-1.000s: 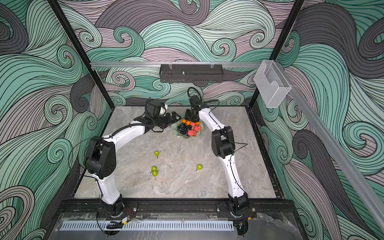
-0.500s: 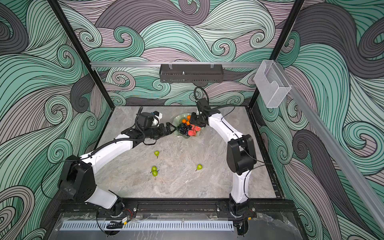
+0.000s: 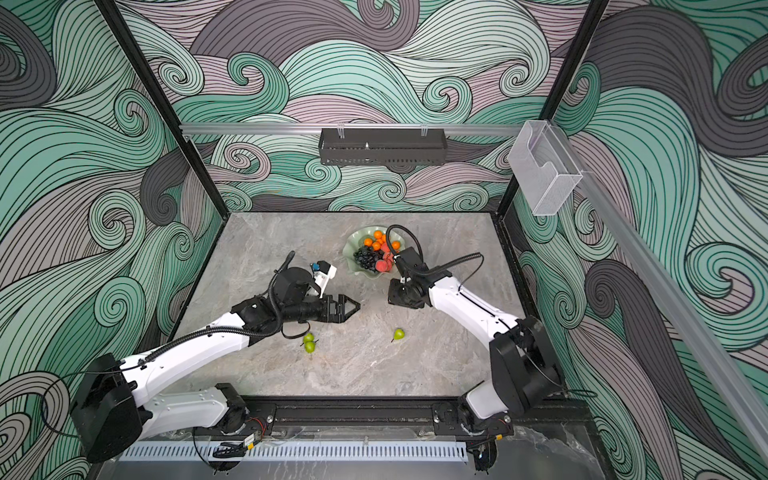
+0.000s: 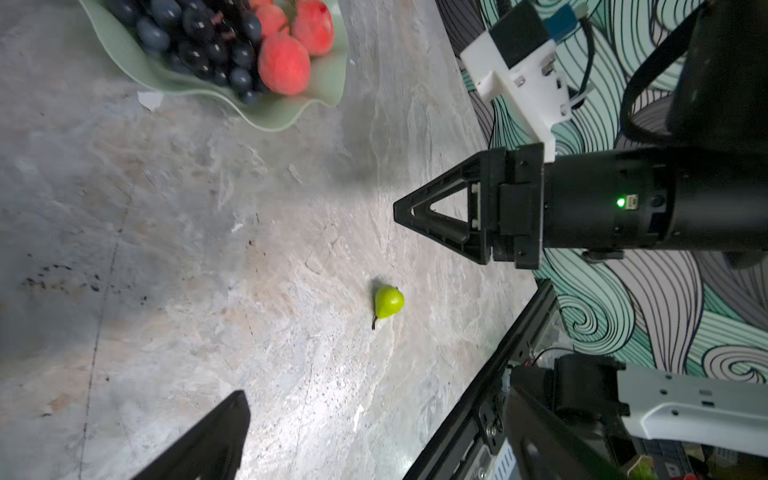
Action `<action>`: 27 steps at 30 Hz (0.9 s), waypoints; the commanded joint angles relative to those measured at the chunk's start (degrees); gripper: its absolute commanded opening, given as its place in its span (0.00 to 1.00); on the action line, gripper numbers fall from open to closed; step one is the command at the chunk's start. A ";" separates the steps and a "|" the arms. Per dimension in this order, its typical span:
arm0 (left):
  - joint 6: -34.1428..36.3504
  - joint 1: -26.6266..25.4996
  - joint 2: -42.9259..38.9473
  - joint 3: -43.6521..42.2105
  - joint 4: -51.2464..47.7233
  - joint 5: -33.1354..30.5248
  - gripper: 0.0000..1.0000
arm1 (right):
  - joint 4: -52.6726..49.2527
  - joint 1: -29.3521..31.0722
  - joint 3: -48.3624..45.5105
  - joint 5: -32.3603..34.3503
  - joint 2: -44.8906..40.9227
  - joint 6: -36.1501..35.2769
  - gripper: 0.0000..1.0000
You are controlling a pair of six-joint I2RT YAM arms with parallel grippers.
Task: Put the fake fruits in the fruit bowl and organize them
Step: 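Lower the right gripper onto a green pear while the left gripper lowers onto another, then close both grippers on their green pears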
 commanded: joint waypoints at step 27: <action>5.44 -9.52 4.84 0.24 4.58 -3.40 0.98 | -3.04 5.59 -5.51 4.28 5.97 6.91 0.51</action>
